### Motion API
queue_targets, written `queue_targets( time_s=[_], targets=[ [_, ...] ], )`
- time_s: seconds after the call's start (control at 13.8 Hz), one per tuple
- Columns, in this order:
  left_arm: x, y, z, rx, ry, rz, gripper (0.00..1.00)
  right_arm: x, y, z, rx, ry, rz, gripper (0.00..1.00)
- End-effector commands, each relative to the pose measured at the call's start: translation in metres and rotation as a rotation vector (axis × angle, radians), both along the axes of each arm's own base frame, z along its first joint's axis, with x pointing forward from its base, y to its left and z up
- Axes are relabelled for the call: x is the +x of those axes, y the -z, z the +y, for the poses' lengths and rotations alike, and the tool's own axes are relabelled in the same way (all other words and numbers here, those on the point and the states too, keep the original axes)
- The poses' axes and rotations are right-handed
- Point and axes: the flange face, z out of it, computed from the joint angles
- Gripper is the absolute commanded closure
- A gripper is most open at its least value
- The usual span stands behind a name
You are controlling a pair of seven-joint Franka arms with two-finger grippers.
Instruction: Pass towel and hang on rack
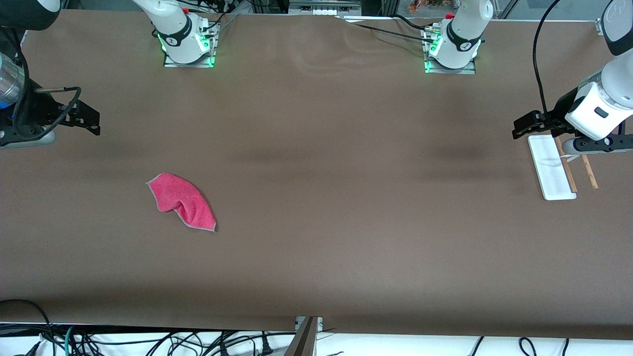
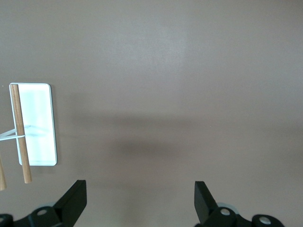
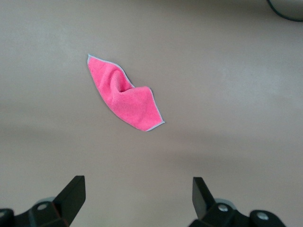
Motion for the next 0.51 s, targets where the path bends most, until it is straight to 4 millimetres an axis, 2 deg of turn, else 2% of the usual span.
queue_targets(
  time_s=[0.0,0.43],
  targets=[
    [-0.0005,-0.0055,0.0016,0.007,-0.006,-0.010,0.00,0.0025,-0.0063,0.0004,0.021,-0.010,-0.010,0.00],
    [-0.0005,-0.0055,0.0016,0.007,-0.006,-0.010,0.00,0.0030,-0.0074,0.0022,0.021,-0.009,-0.017,0.00]
  ],
)
